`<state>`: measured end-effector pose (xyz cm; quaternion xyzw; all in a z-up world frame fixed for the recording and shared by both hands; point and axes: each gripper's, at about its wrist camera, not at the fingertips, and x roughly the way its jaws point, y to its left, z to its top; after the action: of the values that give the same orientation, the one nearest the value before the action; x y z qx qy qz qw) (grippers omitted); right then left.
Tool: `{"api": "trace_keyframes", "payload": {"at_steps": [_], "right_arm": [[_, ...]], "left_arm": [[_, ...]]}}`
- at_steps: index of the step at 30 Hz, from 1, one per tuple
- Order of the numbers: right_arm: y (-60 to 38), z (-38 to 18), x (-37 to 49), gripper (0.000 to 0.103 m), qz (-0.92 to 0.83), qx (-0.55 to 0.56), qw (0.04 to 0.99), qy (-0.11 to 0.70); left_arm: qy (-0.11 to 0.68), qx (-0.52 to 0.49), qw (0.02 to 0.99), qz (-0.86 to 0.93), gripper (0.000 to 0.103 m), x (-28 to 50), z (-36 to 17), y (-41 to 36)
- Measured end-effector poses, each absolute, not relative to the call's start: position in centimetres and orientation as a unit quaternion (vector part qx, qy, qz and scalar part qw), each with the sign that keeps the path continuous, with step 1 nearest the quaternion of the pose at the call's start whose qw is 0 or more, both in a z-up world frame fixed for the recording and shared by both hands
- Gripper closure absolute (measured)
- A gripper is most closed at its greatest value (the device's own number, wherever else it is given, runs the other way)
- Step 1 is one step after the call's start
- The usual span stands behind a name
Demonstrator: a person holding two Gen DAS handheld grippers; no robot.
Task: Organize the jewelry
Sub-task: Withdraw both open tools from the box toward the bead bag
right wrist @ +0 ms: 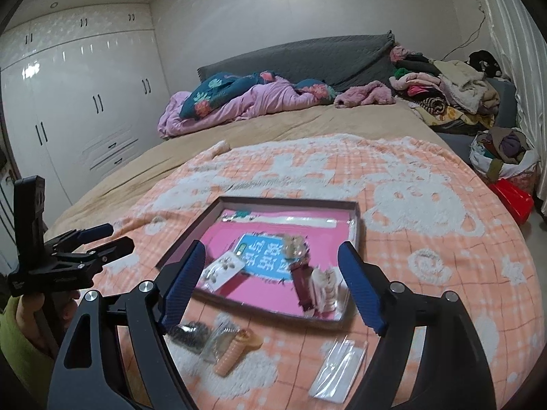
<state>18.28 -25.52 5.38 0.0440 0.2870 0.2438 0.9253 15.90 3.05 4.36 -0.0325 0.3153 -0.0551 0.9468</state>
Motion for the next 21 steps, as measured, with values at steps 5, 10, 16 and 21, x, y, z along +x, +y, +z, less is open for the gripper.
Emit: {"api": "trace_keyframes", "payload": {"at_steps": [5,10,16,21], "right_arm": [[-24.8,4.8,17.2,0.024,0.251,0.034,0.921,0.295],[-24.2,4.4,16.4,0.024,0.258,0.027,0.917,0.303],[-24.2,4.2,15.8,0.024,0.261,0.023,0.915,0.307],[-23.8,3.7,15.3,0.024,0.263,0.017,0.912,0.314]], "left_arm": [[0.322,-0.018,0.945,-0.048,0.011,14.9,3.6,2.8],[0.332,-0.012,0.942,-0.048,0.011,14.3,3.1,2.8],[0.340,-0.006,0.939,-0.045,0.011,13.5,2.6,2.8],[0.348,-0.003,0.937,-0.040,0.011,12.7,2.1,3.1]]}}
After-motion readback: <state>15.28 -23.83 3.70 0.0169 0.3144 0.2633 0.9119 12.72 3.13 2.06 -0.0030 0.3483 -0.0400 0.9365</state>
